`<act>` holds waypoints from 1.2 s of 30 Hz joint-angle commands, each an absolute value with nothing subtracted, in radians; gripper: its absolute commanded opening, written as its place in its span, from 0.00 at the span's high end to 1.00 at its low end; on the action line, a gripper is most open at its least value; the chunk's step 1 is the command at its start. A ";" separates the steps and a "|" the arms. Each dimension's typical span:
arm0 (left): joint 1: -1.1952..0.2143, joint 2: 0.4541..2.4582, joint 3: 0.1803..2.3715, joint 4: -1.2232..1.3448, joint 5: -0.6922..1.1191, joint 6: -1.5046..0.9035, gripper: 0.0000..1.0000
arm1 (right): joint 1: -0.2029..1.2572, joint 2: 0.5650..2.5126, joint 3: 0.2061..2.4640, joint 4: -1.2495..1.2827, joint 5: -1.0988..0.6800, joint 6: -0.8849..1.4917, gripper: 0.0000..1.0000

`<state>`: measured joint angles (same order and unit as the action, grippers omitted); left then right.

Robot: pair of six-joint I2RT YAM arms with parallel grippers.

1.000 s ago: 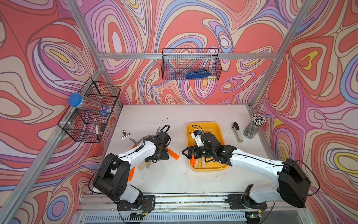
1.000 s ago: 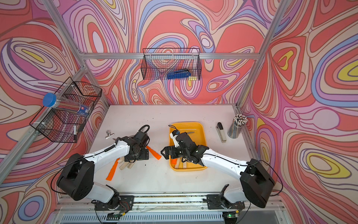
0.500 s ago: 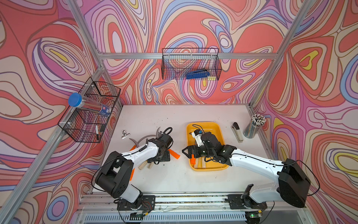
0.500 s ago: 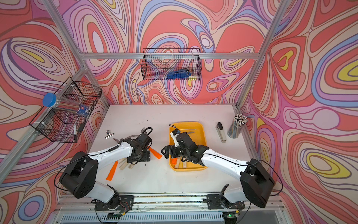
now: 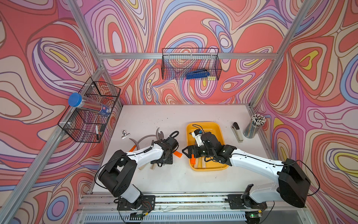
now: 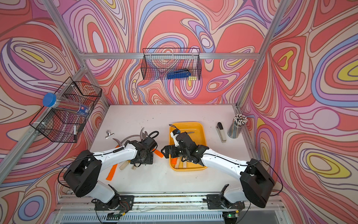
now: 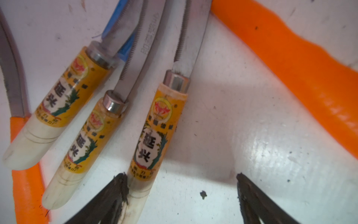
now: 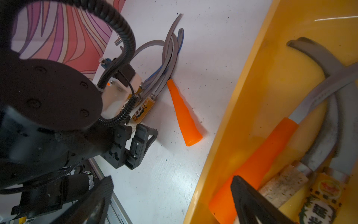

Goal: Put small sickles into storage boxes
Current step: Pick up the sickle at the center of the board.

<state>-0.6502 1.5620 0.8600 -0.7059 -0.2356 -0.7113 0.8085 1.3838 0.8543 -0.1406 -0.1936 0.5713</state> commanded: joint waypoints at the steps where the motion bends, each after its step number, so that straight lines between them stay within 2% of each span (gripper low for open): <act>1: -0.663 1.577 0.823 -0.705 -0.119 -0.752 0.11 | 0.815 1.382 0.844 -0.118 -0.178 0.578 0.02; 5: -0.698 1.571 0.833 -0.669 -0.078 -0.759 0.11 | 0.815 1.385 0.847 -0.121 -0.178 0.581 0.01; 15: -0.742 1.572 0.847 -0.736 -0.155 -0.772 0.13 | 0.814 1.382 0.853 -0.132 -0.177 0.577 0.02; 16: -0.742 1.571 0.838 -0.733 -0.152 -0.773 0.16 | 0.815 1.383 0.854 -0.132 -0.178 0.576 0.01; 18: -0.742 1.573 0.815 -0.715 -0.131 -0.775 0.31 | 0.815 1.386 0.857 -0.130 -0.177 0.575 0.01; 19: -0.742 1.575 0.807 -0.708 -0.122 -0.777 0.35 | 0.815 1.388 0.857 -0.131 -0.176 0.574 0.01; 23: -0.742 1.583 0.786 -0.686 -0.101 -0.782 0.50 | 0.813 1.394 0.864 -0.131 -0.179 0.574 0.01; 25: -0.742 1.589 0.784 -0.682 -0.101 -0.784 0.52 | 0.814 1.393 0.867 -0.133 -0.181 0.573 0.01; 28: -0.742 1.603 0.795 -0.685 -0.104 -0.778 0.69 | 0.814 1.391 0.870 -0.136 -0.180 0.572 0.01; 33: -0.742 1.617 0.826 -0.709 -0.131 -0.762 0.81 | 0.814 1.392 0.876 -0.143 -0.180 0.572 0.02; 36: -0.742 1.623 0.843 -0.718 -0.140 -0.748 0.97 | 0.815 1.394 0.880 -0.147 -0.178 0.571 0.02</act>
